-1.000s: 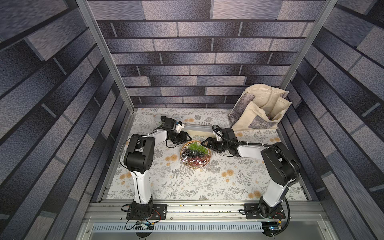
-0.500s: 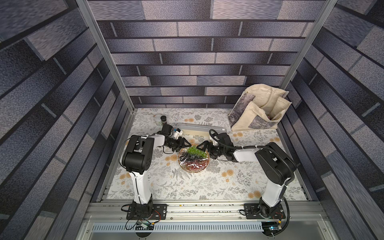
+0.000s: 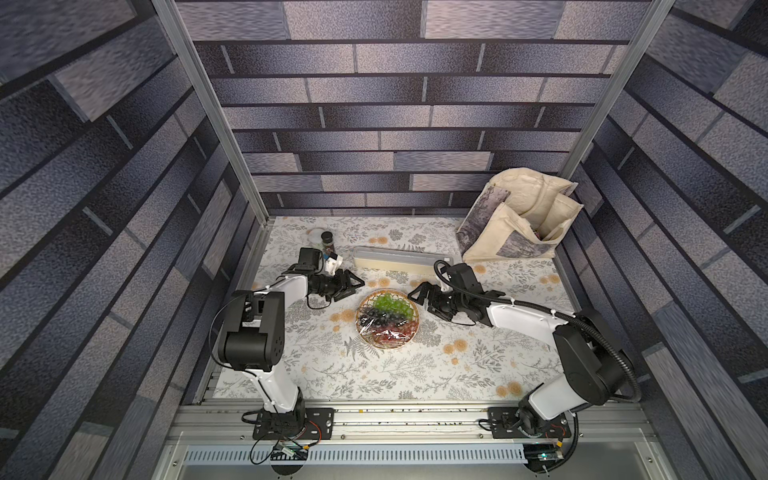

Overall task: Wrap the plate with plastic wrap
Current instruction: Cover the plate with plastic wrap.

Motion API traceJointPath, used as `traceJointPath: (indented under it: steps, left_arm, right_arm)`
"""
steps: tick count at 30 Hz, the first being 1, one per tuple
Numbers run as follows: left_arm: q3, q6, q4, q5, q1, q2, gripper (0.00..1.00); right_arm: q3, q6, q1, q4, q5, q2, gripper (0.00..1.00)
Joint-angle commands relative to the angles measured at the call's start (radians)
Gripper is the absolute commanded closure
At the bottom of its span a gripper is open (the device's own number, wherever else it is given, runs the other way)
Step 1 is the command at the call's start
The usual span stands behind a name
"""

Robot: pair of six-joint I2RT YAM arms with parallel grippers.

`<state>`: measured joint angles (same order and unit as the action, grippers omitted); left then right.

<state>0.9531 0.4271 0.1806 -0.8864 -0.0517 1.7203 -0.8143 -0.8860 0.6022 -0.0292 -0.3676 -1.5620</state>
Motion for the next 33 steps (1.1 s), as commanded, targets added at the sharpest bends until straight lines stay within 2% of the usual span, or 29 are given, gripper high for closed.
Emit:
traceJointPath:
  steps: [1,12,19,22,25,30,33]
  left_arm:
    - [-0.042,-0.024,0.065,-0.003,-0.019,-0.027,0.41]
    - [-0.13,0.048,-0.007,0.001,-0.067,-0.044,0.41]
    - [-0.158,0.084,-0.046,0.04,-0.046,-0.07,0.41]
    - [-0.167,0.086,-0.046,0.05,-0.016,-0.117,0.41]
    - [-0.165,0.05,0.016,0.055,0.014,-0.176,0.4]
    - [-0.206,0.013,0.122,0.052,0.035,-0.272,0.4]
    - [-0.273,0.04,0.129,0.047,0.035,-0.334,0.4]
  right_arm:
    - [-0.027,-0.018,0.036,0.054,-0.015,-0.008,0.0]
    - [-0.103,-0.064,0.095,-0.035,-0.029,-0.138,0.0]
    - [-0.076,-0.105,0.101,-0.128,-0.027,-0.165,0.0]
    - [-0.076,0.01,0.071,0.02,0.051,-0.091,0.0]
    - [-0.084,0.156,0.01,0.101,0.071,-0.045,0.0]
    - [-0.241,0.484,-0.002,0.127,-0.07,-0.129,0.04]
    - [-0.382,0.564,-0.001,0.125,-0.168,-0.236,0.06]
